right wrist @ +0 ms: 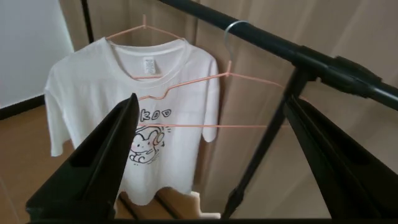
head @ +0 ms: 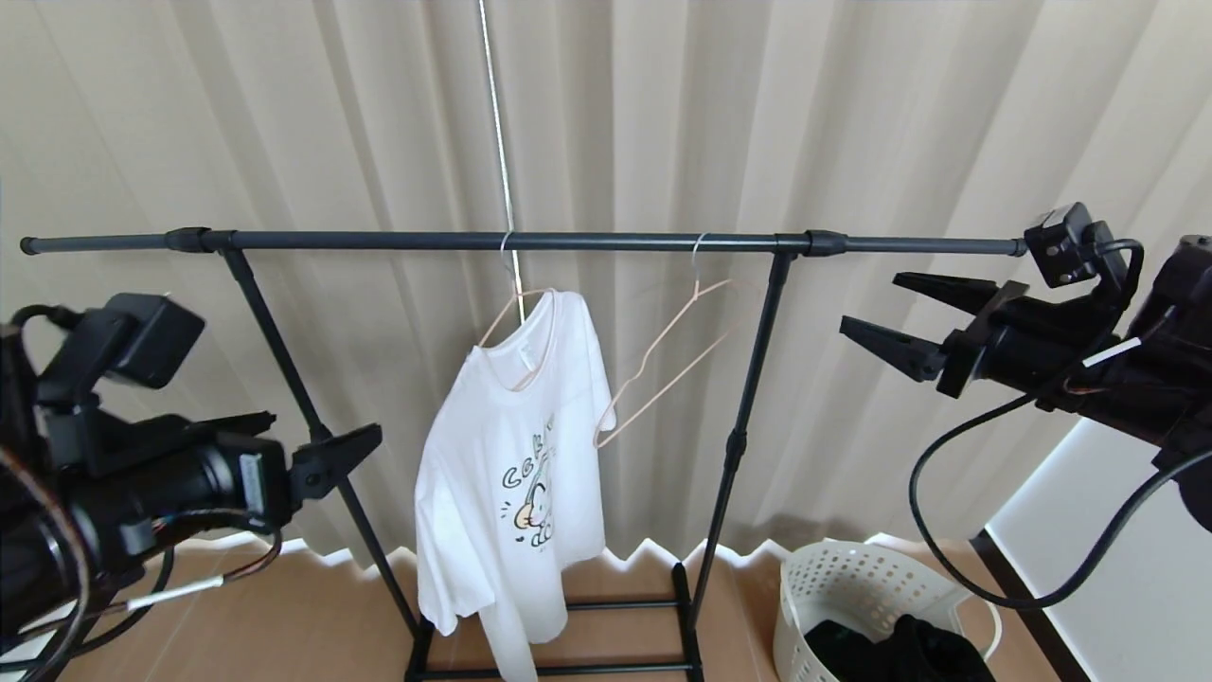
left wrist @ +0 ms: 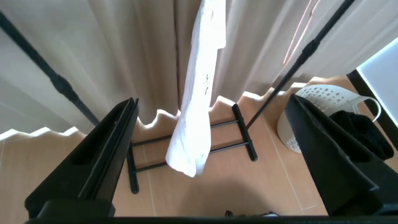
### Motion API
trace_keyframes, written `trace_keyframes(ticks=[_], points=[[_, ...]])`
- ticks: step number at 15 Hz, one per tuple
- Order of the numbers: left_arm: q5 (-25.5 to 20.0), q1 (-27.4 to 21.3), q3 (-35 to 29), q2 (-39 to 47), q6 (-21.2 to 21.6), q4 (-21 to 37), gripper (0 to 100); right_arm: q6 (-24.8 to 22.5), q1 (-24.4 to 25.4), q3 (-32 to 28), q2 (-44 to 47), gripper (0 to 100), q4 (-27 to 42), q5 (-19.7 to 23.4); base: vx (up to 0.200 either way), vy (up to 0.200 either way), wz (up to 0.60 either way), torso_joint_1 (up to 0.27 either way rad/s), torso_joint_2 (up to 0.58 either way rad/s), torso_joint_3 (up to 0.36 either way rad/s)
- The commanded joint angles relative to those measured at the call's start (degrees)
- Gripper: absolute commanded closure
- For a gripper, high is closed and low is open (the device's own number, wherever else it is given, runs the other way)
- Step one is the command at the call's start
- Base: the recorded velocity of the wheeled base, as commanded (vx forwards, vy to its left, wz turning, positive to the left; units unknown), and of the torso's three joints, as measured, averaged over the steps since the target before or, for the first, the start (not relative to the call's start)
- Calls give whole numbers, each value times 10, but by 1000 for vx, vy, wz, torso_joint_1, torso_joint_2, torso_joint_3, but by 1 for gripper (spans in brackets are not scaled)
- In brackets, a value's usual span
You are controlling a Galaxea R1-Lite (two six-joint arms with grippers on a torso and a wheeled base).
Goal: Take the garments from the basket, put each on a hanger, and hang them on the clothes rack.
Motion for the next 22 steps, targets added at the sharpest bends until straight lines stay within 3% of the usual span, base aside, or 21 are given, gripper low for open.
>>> trace_keyframes(ticks=[1, 3, 4, 6, 7, 11, 14, 17, 19, 22], points=[[1, -9, 87, -125, 1, -1, 0, -1, 5, 4, -122, 0, 134, -113, 0, 0, 0, 0, 0, 0], [4, -20, 112, -165, 1, 2, 0, 0, 5, 32, -188, 0, 199, -150, 0, 0, 0, 0, 0, 0], [7, -23, 139, -187, 1, 2, 0, 0, 5, 74, -236, 0, 221, -162, 0, 0, 0, 0, 0, 0], [9, -18, 183, -231, 1, 2, 0, 0, 5, 168, -309, 0, 221, -168, 0, 0, 0, 0, 0, 0], [10, -11, 210, -260, 0, 5, 0, 0, 5, 248, -363, 0, 214, -168, 0, 0, 0, 0, 0, 0], [10, 1, 248, -300, 6, 6, 0, -1, 1, 393, -525, 0, 223, -176, 0, 0, 0, 0, 0, 0], [11, 1, 281, -319, 6, 6, 0, 0, 1, 428, -616, 0, 279, -187, 0, 0, 0, 0, 0, 0], [15, 1, 306, -349, 6, 13, 0, 0, 0, 428, -764, 0, 447, -197, 0, 0, 0, 0, 0, 0], [15, 2, 306, -385, 6, 52, 0, 0, 1, 419, -846, 0, 541, -209, 0, 0, 0, 0, 0, 0], [18, 16, 306, -480, 45, 149, 0, 0, 0, 412, -918, 0, 559, -269, 0, 0, 0, 0, 0, 0]])
